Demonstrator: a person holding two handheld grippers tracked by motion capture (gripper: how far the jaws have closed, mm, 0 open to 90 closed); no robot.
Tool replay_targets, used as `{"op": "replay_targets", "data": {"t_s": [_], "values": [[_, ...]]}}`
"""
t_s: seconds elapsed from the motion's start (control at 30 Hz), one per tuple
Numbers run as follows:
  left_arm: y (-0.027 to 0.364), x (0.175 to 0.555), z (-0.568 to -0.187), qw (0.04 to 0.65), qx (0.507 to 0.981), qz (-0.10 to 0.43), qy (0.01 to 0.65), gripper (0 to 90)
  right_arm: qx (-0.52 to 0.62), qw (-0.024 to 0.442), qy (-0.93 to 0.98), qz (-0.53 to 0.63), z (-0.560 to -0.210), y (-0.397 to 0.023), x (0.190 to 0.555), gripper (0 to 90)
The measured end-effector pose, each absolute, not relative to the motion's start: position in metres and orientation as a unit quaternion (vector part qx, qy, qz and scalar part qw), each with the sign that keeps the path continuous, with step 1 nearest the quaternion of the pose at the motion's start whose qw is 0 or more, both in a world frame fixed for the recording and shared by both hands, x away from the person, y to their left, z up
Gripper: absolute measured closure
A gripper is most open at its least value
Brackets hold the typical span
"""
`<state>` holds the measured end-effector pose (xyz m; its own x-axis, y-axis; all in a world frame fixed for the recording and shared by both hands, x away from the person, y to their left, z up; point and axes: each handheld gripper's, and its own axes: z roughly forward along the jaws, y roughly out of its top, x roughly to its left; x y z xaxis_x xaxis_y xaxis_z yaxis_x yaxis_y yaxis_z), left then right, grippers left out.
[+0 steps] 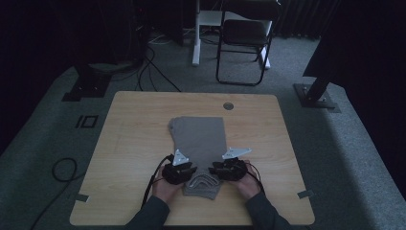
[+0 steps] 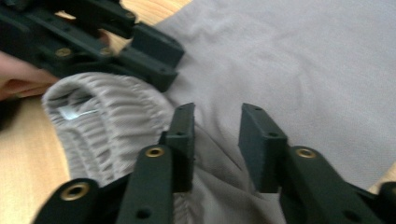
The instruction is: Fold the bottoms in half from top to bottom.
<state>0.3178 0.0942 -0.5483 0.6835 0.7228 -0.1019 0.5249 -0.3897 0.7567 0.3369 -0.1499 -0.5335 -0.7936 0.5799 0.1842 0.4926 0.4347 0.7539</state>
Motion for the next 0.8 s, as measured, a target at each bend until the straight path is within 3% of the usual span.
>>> {"op": "replay_targets", "data": {"t_s": [0.43,0.6,0.8], "values": [[0.097,0.295,-0.552,0.409,0.827,0.106,0.37,66.6,0.298,0.043,0.871,0.389,-0.546,-0.136,0.326,60.2],[0.106,0.308,-0.541,0.413,0.815,0.131,0.386,64.0,0.309,0.064,0.861,0.4,-0.541,-0.138,0.333,57.6],[0.122,0.343,-0.534,0.403,0.79,0.172,0.429,62.9,0.334,0.118,0.85,0.39,-0.538,-0.134,0.367,55.6]]}}
